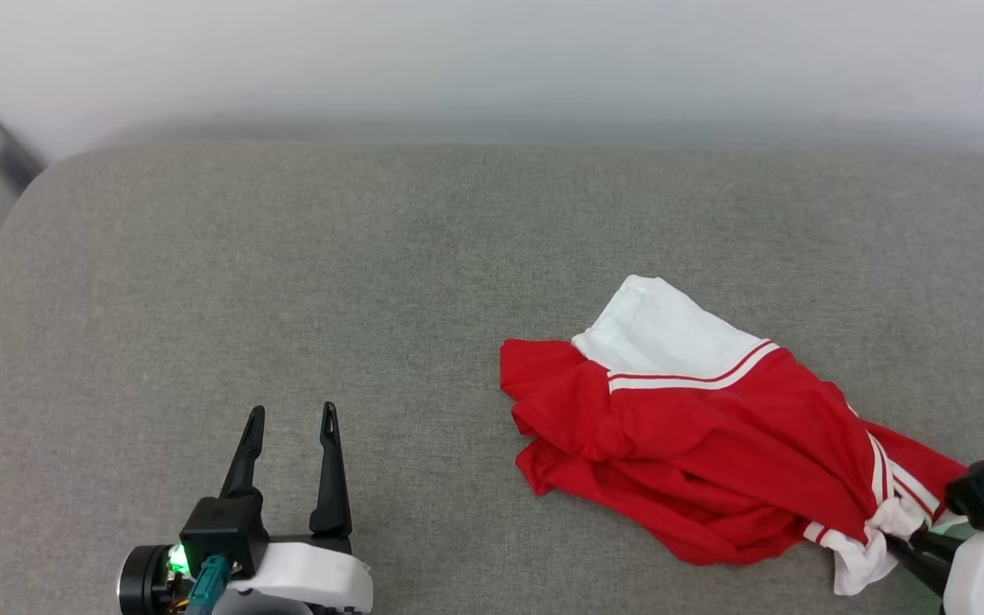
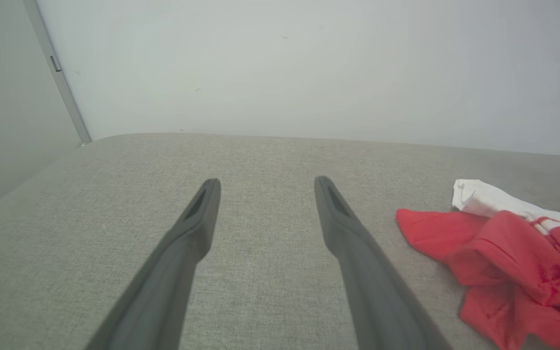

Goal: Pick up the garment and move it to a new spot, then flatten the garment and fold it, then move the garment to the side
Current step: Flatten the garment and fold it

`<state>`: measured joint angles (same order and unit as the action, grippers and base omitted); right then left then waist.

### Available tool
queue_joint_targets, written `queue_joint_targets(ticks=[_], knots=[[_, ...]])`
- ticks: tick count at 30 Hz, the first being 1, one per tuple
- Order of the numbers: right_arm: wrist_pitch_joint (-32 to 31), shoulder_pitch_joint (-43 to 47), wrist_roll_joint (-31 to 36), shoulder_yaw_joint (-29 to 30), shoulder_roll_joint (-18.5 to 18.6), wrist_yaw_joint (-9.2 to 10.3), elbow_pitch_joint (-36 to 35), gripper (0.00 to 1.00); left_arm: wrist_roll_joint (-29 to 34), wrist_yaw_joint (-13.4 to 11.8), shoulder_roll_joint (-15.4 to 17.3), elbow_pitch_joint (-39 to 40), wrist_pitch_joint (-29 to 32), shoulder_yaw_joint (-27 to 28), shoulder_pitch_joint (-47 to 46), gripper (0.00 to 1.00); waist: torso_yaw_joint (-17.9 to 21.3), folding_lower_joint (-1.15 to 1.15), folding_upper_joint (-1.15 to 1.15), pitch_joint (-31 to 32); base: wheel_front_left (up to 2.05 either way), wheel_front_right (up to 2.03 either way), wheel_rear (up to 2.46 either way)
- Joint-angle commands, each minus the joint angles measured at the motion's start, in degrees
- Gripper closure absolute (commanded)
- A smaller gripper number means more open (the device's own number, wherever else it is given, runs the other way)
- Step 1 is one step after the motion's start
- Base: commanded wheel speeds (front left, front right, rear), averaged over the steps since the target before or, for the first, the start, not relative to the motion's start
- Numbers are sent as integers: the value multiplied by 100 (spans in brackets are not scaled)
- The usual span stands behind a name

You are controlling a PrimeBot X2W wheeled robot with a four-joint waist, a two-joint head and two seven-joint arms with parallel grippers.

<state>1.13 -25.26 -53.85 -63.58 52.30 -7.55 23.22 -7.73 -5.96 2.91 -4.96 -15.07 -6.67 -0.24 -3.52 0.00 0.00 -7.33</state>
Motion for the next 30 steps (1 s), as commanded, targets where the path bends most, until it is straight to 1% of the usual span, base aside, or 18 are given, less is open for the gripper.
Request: queue_joint_targets(ticks=[1,3,4,8,11,13,16,18,21,23,25,26,28,30], knots=[[122,104,92,141,-15,12,92,0,23,24,-4,-5,-15,21,53,0,47,0,0,86,0,0,0],[407,186,193,473,-44,10,144,0,16,37,-5,-33,-15,19,108,0,80,0,0,181,0,0,0],[635,311,373,798,-38,10,167,0,39,77,-4,-51,-15,31,139,0,124,0,0,282,0,0,0],[1031,612,715,1694,-105,10,111,0,153,191,7,-95,-15,75,87,0,234,0,0,440,0,0,0],[1206,882,1121,2525,-298,10,-7,0,236,300,105,-132,-15,122,-86,0,333,0,0,509,0,0,0],[1291,1083,1516,3209,-532,10,-112,0,293,401,191,-223,-15,129,-211,0,394,0,0,528,0,0,0],[1366,1477,2242,4276,-1117,9,-448,0,371,543,370,-426,-15,127,-567,0,486,0,0,551,0,0,0],[1382,1789,2777,4954,-1597,9,-796,0,425,665,517,-660,-4,65,-851,0,533,0,0,565,0,0,0],[1389,2258,3448,5710,-2385,10,-1420,0,476,879,677,-947,182,-43,-1442,0,606,0,0,542,0,0,0],[1394,2518,3787,6033,-2882,9,-1826,0,496,1021,758,-1106,393,-166,-1849,0,650,0,0,500,0,0,0],[1396,2728,4014,6230,-3320,9,-2167,0,462,1138,836,-1229,614,-280,-2294,0,701,0,0,435,0,0,0],[1396,2728,4014,6230,-3320,9,-2167,0,462,1138,836,-1229,614,-280,-2294,0,701,0,0,435,0,0,0],[1398,2868,4162,6344,-3687,9,-2434,0,429,1230,900,-1353,864,-442,-2754,0,753,0,0,352,0,0,0],[1402,2958,4298,6368,-3950,9,-2632,0,310,1294,935,-1487,1141,-637,-3207,0,812,0,0,239,0,0,0]])
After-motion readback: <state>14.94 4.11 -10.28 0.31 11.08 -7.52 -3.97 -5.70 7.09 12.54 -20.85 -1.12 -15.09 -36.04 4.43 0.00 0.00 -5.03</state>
